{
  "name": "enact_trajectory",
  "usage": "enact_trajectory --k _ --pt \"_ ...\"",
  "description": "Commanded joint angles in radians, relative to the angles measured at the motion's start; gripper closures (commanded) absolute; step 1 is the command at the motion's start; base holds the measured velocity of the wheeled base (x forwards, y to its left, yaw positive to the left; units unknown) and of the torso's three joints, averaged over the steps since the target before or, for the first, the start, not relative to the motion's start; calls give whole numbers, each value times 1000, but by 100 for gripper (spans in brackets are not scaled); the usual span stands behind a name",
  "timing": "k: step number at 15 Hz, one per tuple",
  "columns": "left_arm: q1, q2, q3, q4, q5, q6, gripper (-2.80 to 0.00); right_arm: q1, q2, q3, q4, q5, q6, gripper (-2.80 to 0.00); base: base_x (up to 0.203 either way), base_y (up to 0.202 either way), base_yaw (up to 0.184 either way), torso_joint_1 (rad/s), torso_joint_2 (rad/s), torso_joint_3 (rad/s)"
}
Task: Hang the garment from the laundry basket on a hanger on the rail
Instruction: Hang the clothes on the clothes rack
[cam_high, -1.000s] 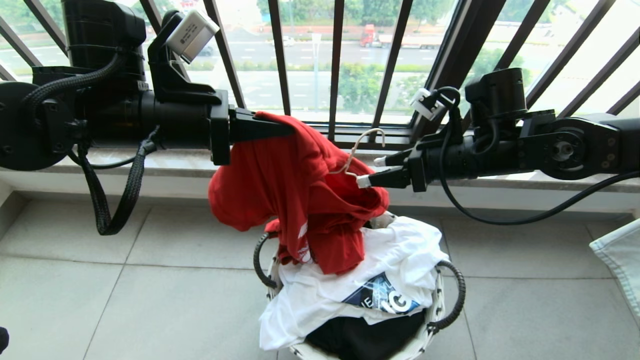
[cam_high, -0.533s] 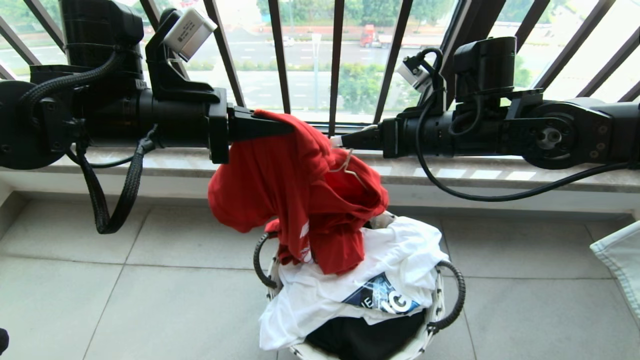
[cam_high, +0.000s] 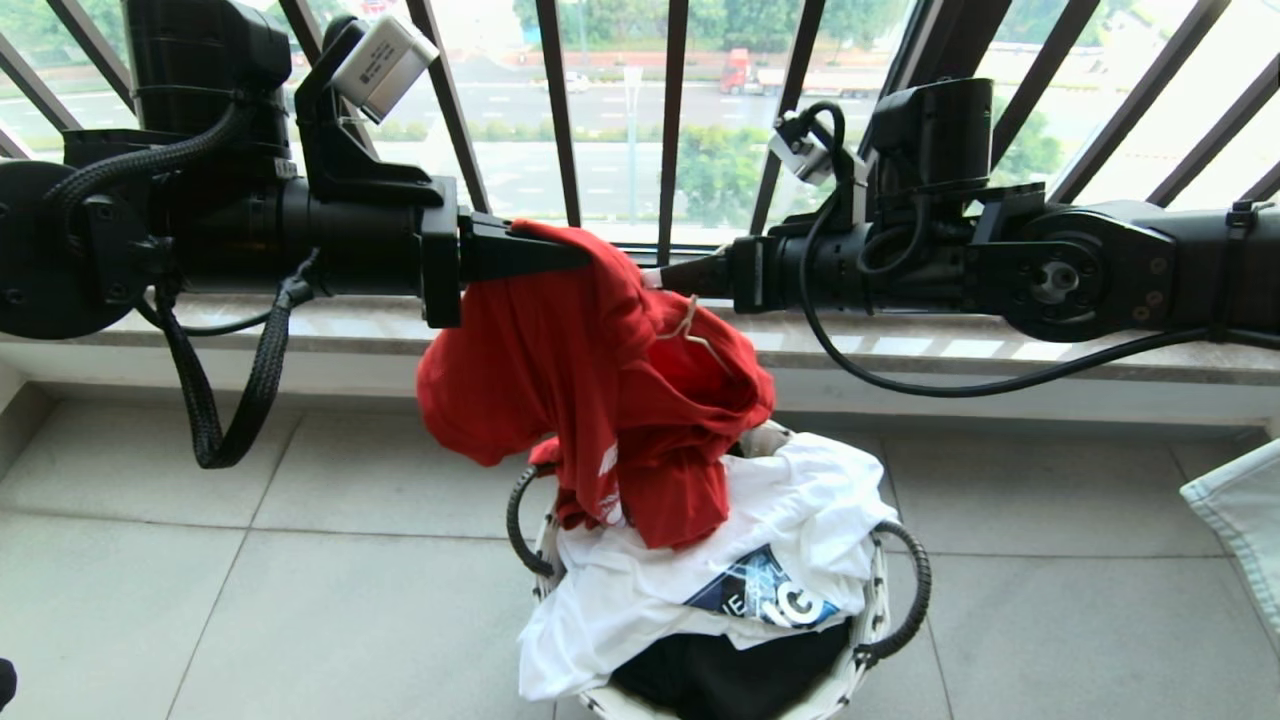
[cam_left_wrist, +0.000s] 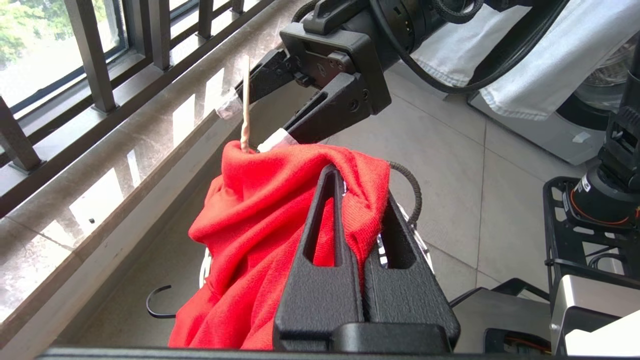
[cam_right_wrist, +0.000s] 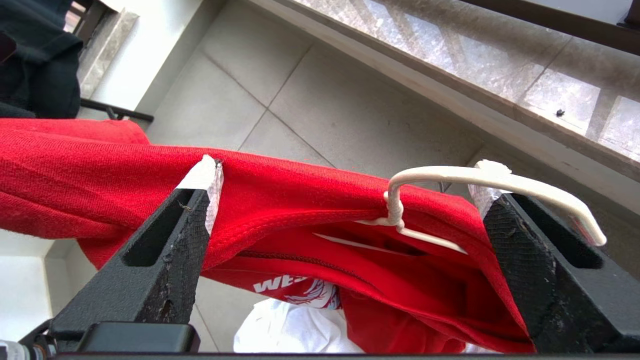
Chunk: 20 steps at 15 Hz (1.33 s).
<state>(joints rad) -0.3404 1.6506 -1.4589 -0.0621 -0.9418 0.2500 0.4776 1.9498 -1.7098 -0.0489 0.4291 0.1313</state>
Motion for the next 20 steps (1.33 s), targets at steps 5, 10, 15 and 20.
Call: enact_trajectory --k 5,10,15,20 --pt "1 0 0 -1 -6 2 0 27 37 -58 -23 -86 82 -280 0 0 0 0 0 0" --pt "0 -2 0 -1 -5 2 0 47 56 -62 -23 -93 79 0 0 0 0 0 0 0" --pt "1 -6 1 -1 -5 2 0 62 69 -81 -25 -152 79 0 0 0 0 0 0 0" --pt "4 -7 13 -1 -5 5 0 61 64 -116 -22 -182 82 0 0 0 0 0 0 0"
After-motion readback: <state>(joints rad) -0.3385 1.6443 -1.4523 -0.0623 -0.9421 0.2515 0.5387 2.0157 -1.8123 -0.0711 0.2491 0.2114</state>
